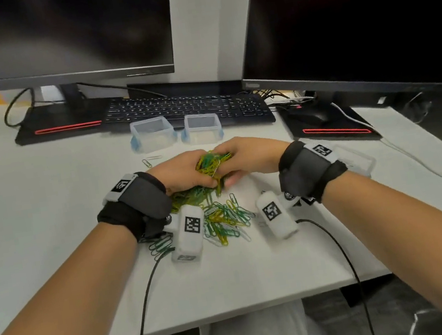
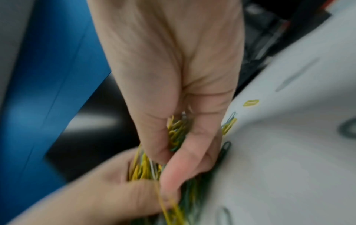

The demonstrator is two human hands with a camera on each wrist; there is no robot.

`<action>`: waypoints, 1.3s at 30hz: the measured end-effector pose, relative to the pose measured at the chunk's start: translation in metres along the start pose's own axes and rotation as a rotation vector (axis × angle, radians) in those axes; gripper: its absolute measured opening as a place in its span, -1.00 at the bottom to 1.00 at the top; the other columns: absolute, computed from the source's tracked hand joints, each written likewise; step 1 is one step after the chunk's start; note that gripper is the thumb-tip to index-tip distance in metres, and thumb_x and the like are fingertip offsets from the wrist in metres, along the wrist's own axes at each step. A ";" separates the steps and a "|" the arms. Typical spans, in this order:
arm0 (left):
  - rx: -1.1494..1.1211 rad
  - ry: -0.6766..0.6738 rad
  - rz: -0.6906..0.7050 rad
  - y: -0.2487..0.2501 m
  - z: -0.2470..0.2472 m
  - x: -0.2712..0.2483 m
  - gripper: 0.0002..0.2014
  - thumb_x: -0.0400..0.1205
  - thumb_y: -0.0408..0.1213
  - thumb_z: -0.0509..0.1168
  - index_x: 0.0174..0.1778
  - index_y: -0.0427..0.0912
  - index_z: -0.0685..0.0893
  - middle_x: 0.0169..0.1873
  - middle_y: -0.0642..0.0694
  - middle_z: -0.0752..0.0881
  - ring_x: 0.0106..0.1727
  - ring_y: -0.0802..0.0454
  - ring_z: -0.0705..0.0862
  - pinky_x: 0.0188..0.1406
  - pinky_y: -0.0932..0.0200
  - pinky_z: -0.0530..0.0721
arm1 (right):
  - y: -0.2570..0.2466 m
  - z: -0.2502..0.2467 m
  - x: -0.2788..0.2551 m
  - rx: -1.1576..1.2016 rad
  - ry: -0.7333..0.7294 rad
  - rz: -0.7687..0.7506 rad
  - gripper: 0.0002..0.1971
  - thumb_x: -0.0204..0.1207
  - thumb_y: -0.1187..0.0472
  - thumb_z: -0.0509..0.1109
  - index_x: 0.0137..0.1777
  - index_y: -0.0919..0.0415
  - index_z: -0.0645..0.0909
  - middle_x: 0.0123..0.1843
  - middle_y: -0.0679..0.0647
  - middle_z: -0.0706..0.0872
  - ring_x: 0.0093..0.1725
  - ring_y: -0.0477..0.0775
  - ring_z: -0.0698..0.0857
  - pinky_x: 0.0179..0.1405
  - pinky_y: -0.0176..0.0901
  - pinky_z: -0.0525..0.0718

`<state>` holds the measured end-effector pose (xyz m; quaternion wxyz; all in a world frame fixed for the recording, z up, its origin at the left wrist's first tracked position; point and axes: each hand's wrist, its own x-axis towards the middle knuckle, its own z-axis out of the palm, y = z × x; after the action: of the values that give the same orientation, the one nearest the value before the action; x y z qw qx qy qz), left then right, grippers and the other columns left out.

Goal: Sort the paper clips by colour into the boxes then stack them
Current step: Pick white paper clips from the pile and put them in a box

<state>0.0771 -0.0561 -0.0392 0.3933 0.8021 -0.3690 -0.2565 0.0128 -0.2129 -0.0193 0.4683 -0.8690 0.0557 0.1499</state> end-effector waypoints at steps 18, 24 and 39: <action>-0.904 0.137 -0.129 -0.017 -0.009 0.014 -0.72 0.64 -0.62 0.08 0.04 -0.34 0.68 -0.05 -0.22 0.75 -0.08 0.00 0.74 -0.17 0.27 0.76 | 0.023 -0.040 0.002 0.529 0.007 -0.044 -0.76 0.62 0.42 0.29 0.23 0.28 0.64 -0.03 0.17 0.77 -0.04 0.11 0.82 -0.16 -0.21 0.81; -0.816 0.137 -0.130 -0.018 -0.008 0.013 -0.71 0.61 -0.66 0.11 0.04 -0.32 0.68 -0.08 -0.18 0.73 -0.08 0.03 0.71 -0.18 0.30 0.75 | 0.031 -0.049 -0.009 0.349 0.070 -0.020 -0.82 0.61 0.24 0.36 0.16 0.20 0.70 -0.14 0.12 0.80 -0.05 0.01 0.71 0.01 -0.07 0.68; 0.017 -0.042 -0.017 -0.007 -0.004 0.003 -0.76 0.44 -0.31 0.54 -0.01 0.05 0.81 0.10 0.07 0.73 0.18 0.10 0.64 0.31 0.19 0.51 | 0.036 -0.031 0.003 -0.261 0.186 -0.079 -0.82 0.33 0.18 0.64 -0.07 0.01 0.80 -0.35 -0.13 0.68 -0.39 -0.20 0.57 -0.21 -0.26 0.58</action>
<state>0.0843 -0.0535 -0.0428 0.3764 0.8030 -0.3724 -0.2737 0.0140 -0.2584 -0.0327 0.3496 -0.9342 0.0445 0.0560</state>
